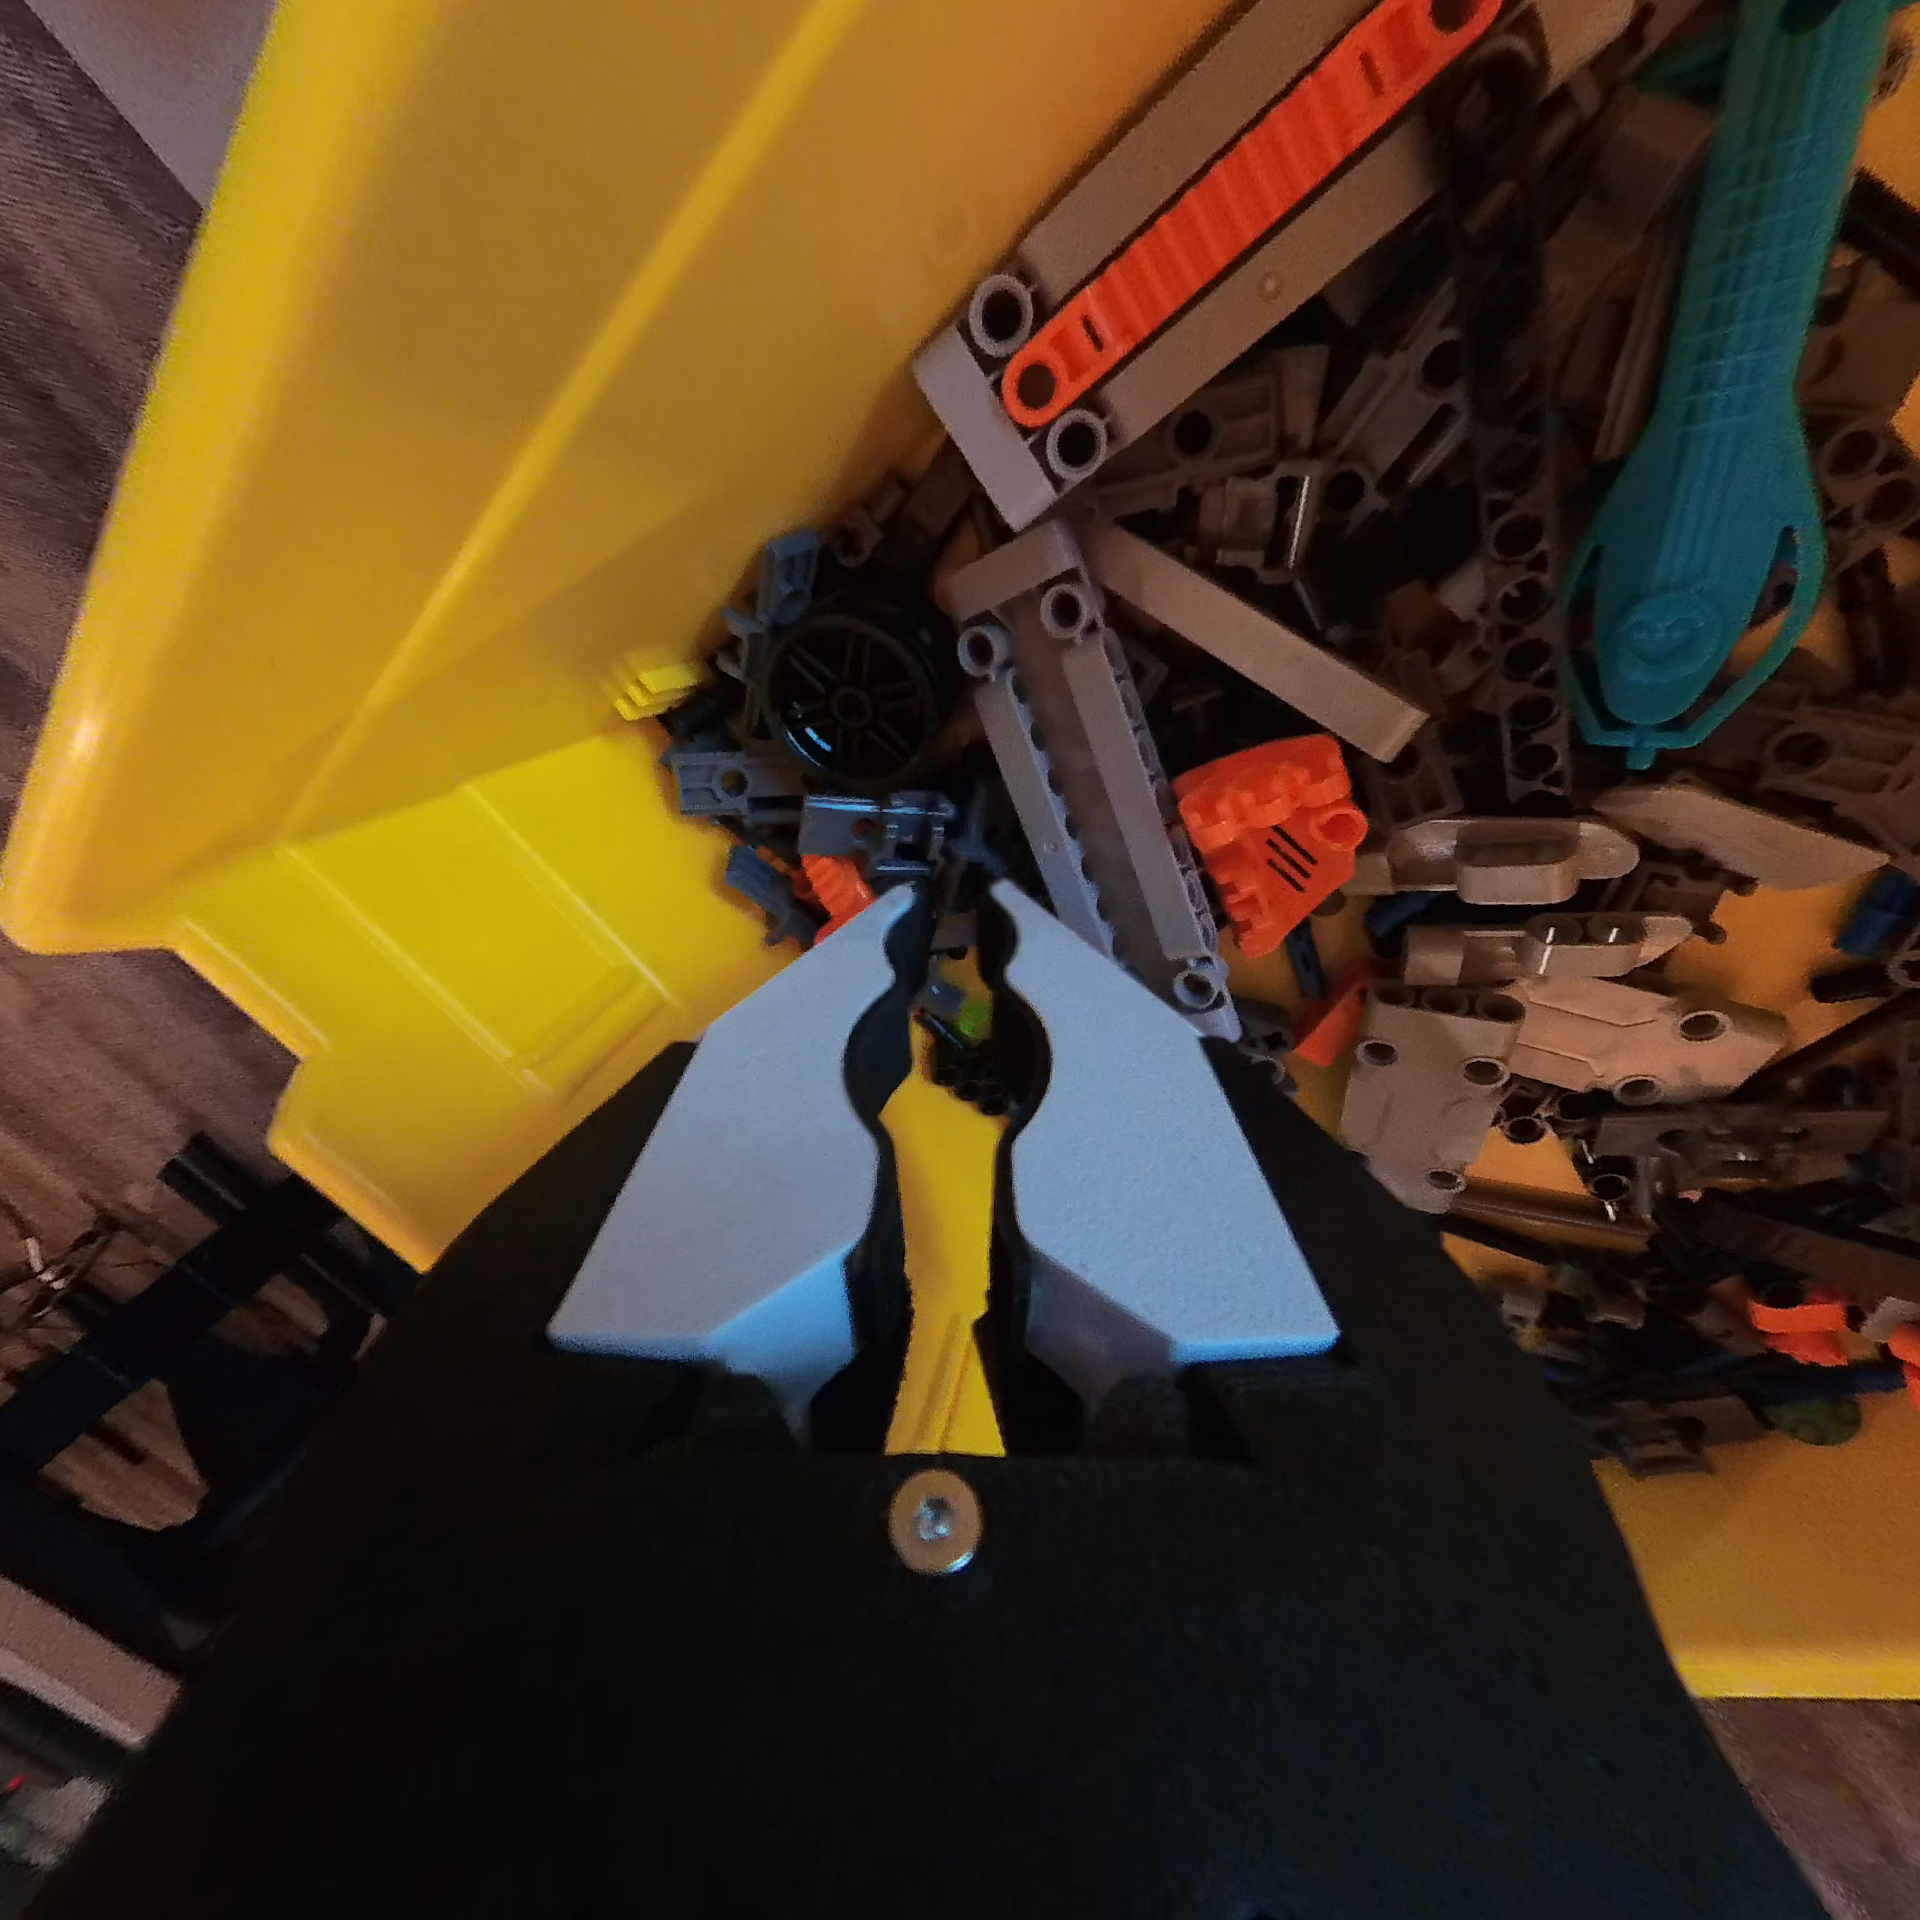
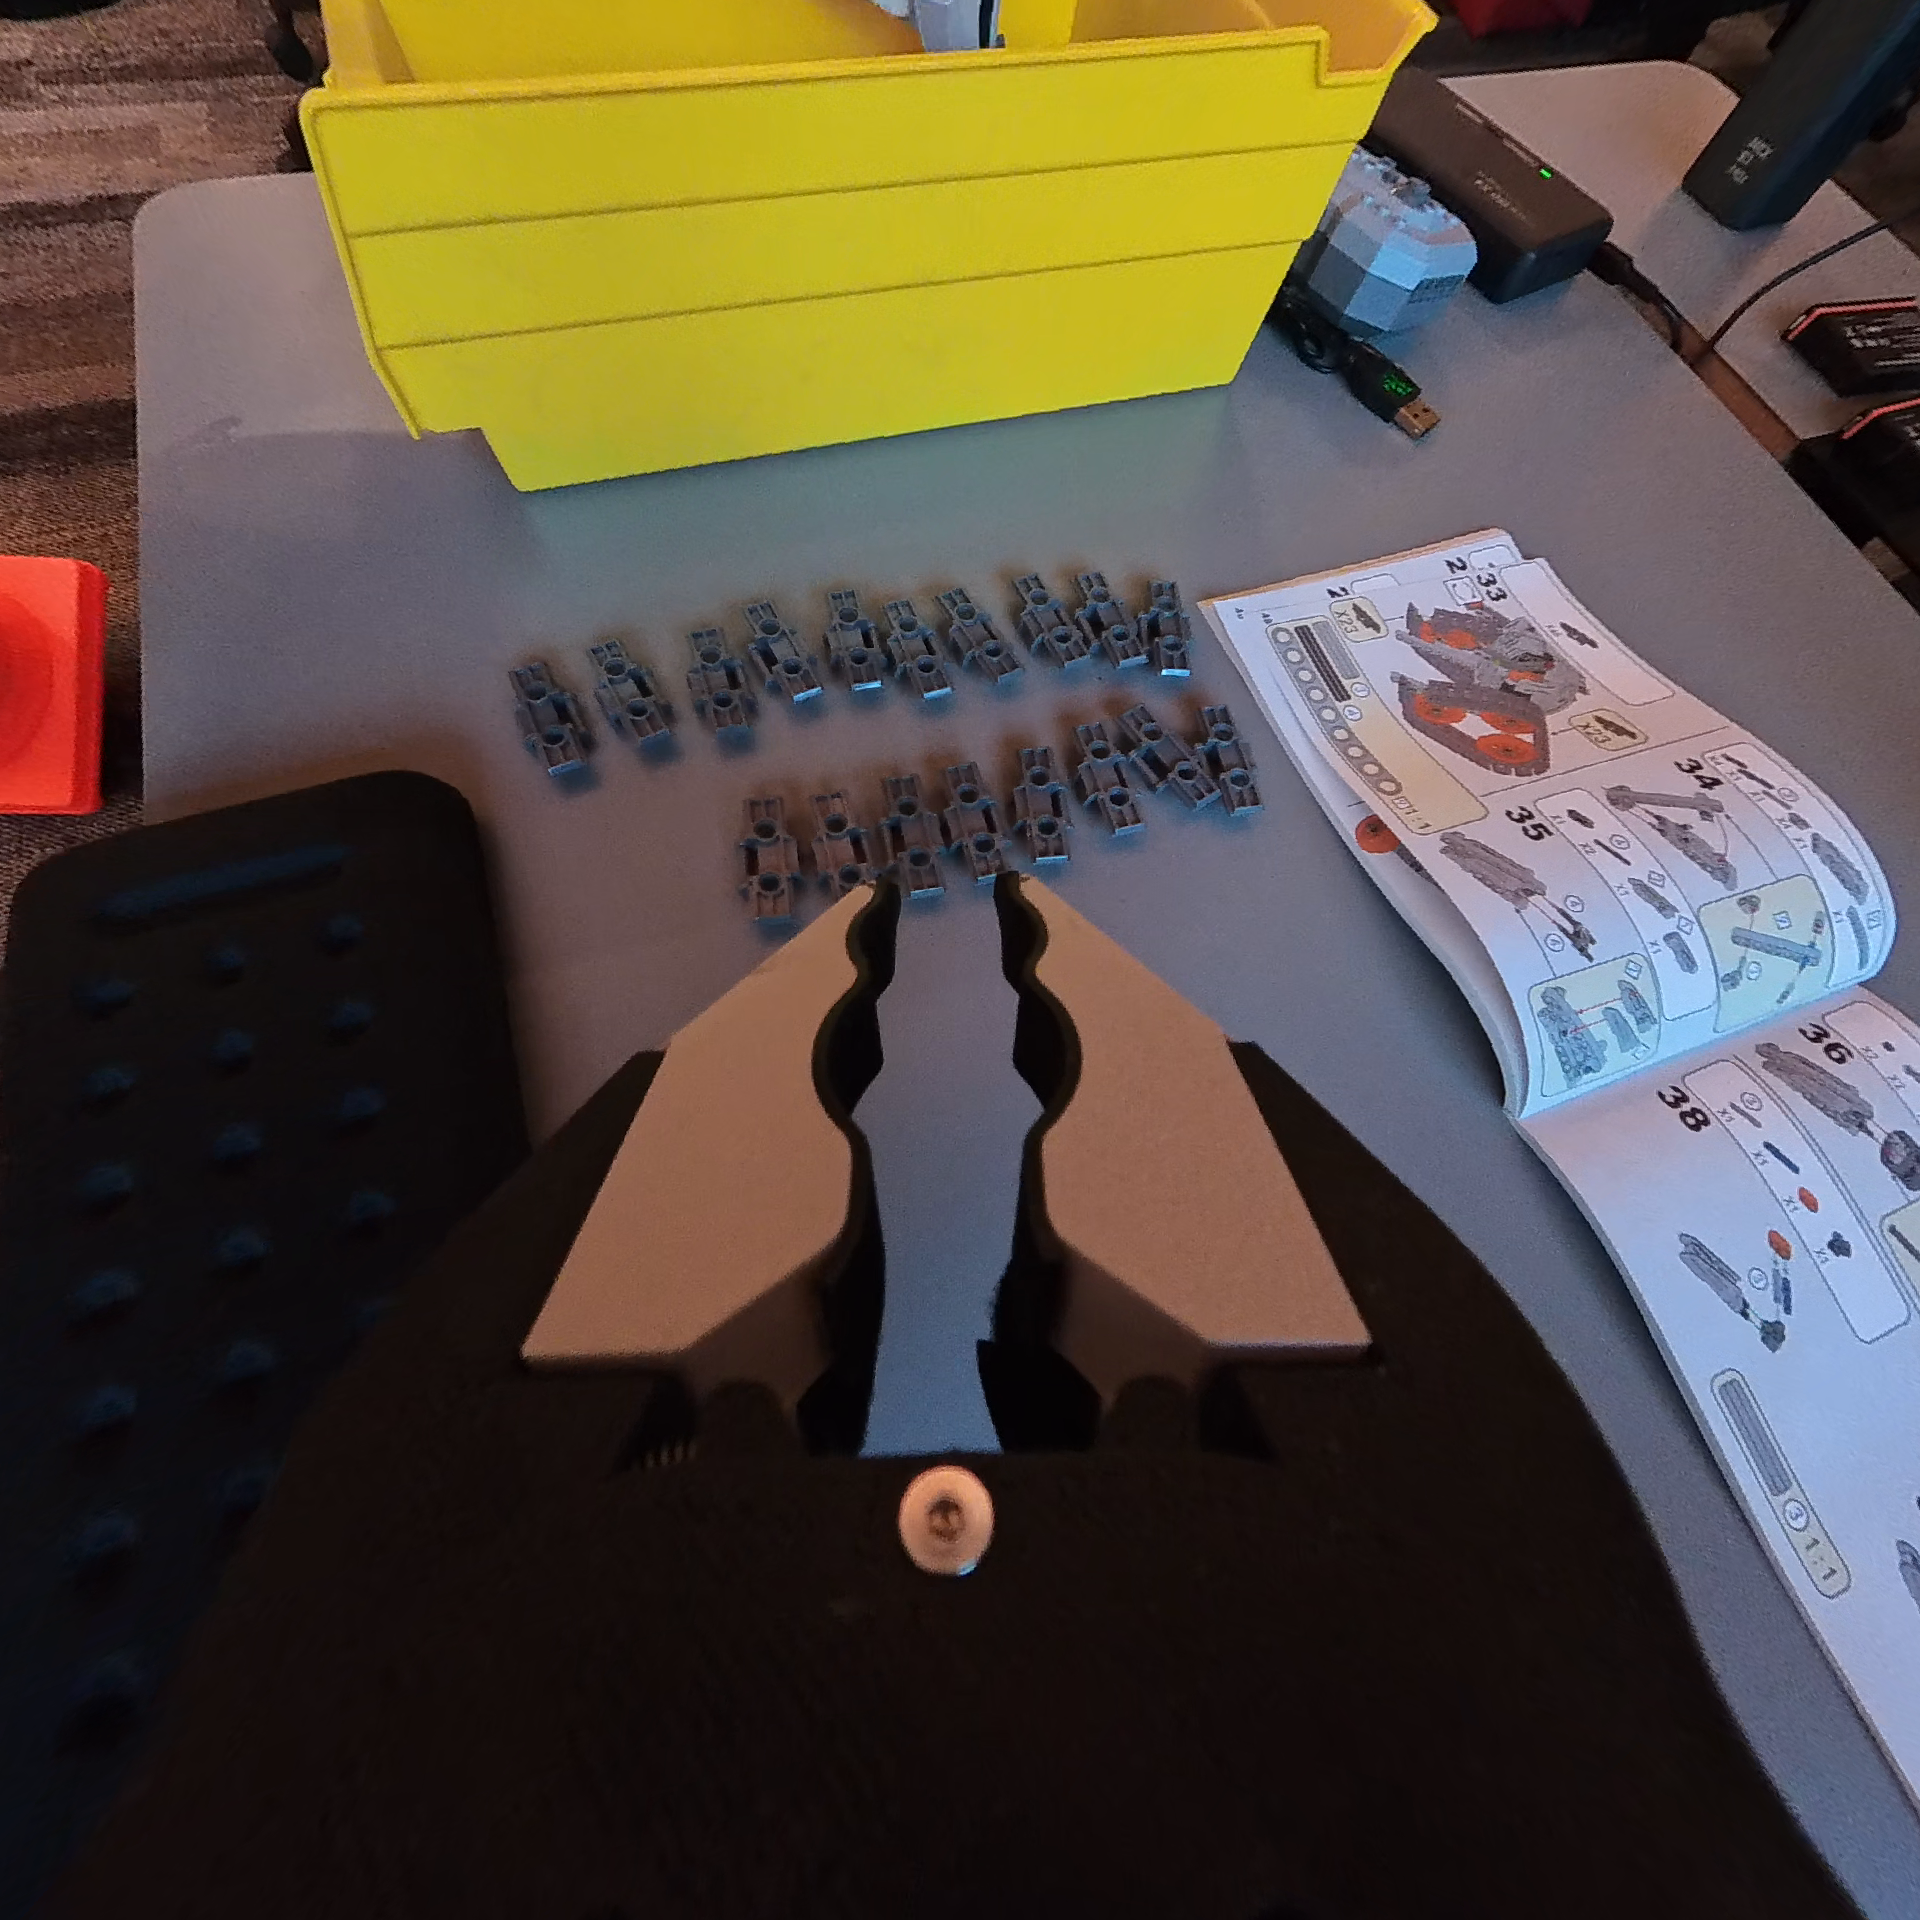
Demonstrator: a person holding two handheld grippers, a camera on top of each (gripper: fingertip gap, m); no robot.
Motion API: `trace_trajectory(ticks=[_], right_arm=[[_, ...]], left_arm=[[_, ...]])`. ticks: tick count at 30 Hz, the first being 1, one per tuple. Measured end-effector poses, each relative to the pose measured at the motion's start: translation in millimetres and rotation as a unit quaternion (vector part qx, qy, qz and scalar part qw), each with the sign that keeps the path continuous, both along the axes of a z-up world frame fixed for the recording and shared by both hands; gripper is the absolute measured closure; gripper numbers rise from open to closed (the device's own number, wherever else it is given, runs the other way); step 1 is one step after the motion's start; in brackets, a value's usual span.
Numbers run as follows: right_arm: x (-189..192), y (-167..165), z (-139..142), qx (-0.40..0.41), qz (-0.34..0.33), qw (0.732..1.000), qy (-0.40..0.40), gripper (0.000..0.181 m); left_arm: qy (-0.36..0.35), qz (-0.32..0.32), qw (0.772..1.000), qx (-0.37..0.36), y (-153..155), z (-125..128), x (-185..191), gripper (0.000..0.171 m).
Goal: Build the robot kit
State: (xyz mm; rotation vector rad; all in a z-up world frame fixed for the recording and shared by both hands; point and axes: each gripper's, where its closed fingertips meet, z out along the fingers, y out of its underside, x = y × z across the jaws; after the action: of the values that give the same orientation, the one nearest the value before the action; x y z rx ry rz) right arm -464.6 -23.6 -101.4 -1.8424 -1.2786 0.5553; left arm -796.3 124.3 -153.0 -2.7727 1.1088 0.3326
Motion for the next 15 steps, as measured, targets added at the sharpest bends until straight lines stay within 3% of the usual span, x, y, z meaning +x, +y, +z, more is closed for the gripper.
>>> trace_trajectory(ticks=[6, 10, 13, 15], right_arm=[[1, 0, 3, 0.004, -0.001, 1.000, 0.003, 0.162], [1, -2, 5, -0.003, -0.001, 1.000, 0.012, 0.162], [-1, -4, 13, -0.003, 0.003, 0.999, 0.034, 0.162], [-6, -10, 25, -0.002, 0.019, 0.998, 0.067, 0.160]], left_arm=[[-0.010, 0.012, 0.999, 0.049, -2, 23, -2, 0.170], [-0.058, 0.033, 0.992, 0.110, -7, 54, 4, 0.171], [-0.185, 0.038, 0.969, 0.157, -23, 91, 43, 0.171], [-0.327, 0.018, 0.929, 0.170, -47, 125, 93, 0.171]])
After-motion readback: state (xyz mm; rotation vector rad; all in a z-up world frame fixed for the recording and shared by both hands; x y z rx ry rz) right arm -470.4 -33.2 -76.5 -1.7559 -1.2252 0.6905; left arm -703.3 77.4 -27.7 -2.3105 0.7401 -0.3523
